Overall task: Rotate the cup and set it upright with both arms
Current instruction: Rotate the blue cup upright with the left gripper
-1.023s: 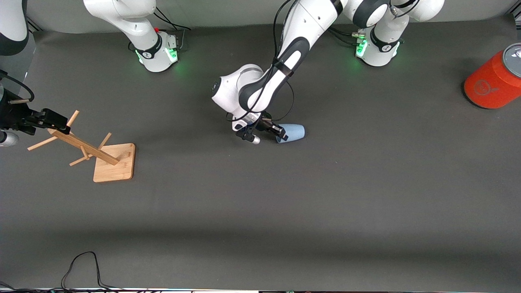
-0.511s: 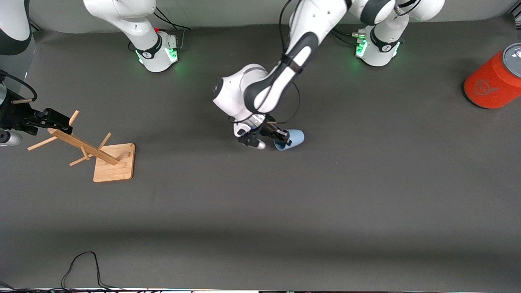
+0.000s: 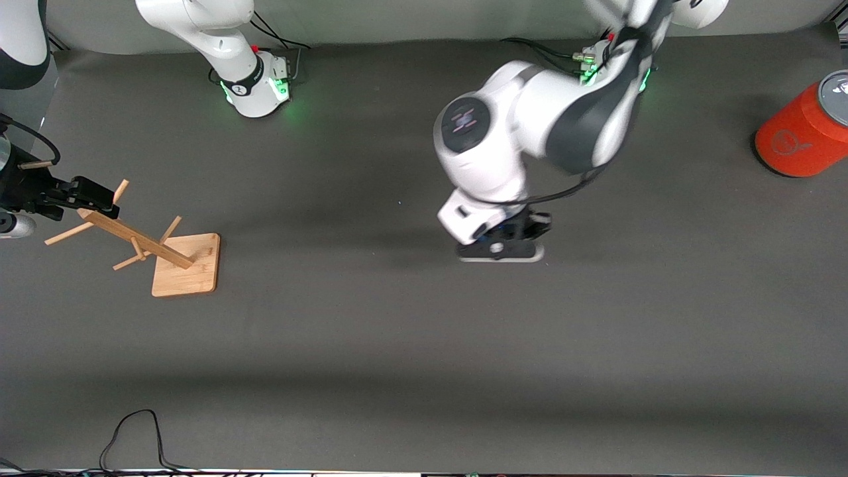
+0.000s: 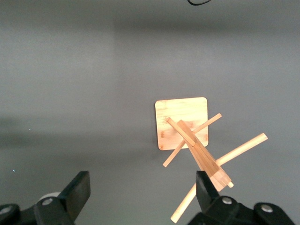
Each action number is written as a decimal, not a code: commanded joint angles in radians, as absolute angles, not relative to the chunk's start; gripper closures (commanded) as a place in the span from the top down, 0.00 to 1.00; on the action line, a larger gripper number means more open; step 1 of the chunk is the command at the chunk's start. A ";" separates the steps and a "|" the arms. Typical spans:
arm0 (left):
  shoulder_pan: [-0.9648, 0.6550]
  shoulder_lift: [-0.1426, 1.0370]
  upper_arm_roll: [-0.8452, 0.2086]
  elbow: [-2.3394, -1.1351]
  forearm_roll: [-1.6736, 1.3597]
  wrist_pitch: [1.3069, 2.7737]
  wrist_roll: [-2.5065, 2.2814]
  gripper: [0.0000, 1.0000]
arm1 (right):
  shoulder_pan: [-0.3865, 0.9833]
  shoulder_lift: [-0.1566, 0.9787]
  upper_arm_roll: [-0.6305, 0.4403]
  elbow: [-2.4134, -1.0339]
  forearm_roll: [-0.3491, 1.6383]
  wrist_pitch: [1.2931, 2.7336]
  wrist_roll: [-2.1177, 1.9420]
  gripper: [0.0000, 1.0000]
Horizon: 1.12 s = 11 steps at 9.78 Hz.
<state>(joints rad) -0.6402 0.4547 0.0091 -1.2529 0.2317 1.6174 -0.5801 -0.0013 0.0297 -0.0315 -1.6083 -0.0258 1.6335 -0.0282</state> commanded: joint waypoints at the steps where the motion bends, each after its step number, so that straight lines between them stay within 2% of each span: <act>1: -0.589 0.275 0.002 -1.470 0.128 1.746 -0.586 0.00 | -0.006 0.044 -0.026 -1.588 0.003 1.635 -0.034 1.00; 3: -0.574 0.200 0.005 -1.624 0.109 1.895 -0.594 0.00 | -0.006 0.041 -0.026 -1.588 0.008 1.634 -0.026 1.00; 5: -0.575 0.212 0.005 -1.748 0.049 2.117 -0.638 0.00 | -0.005 0.034 -0.026 -1.586 0.008 1.617 0.027 1.00; 8: -0.613 0.338 -0.002 -1.831 0.054 2.403 -0.765 0.00 | 0.003 0.031 -0.028 -1.586 0.014 1.611 0.043 1.00; 11: -0.669 0.445 0.003 -1.838 0.153 2.535 -0.900 0.00 | 0.002 0.032 -0.034 -1.591 0.026 1.611 0.041 1.00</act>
<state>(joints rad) -0.6451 0.4298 -0.0087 -1.8367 0.0962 2.5046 -0.8215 0.0019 0.0320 -0.0287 -1.6034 0.0028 1.6266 0.0296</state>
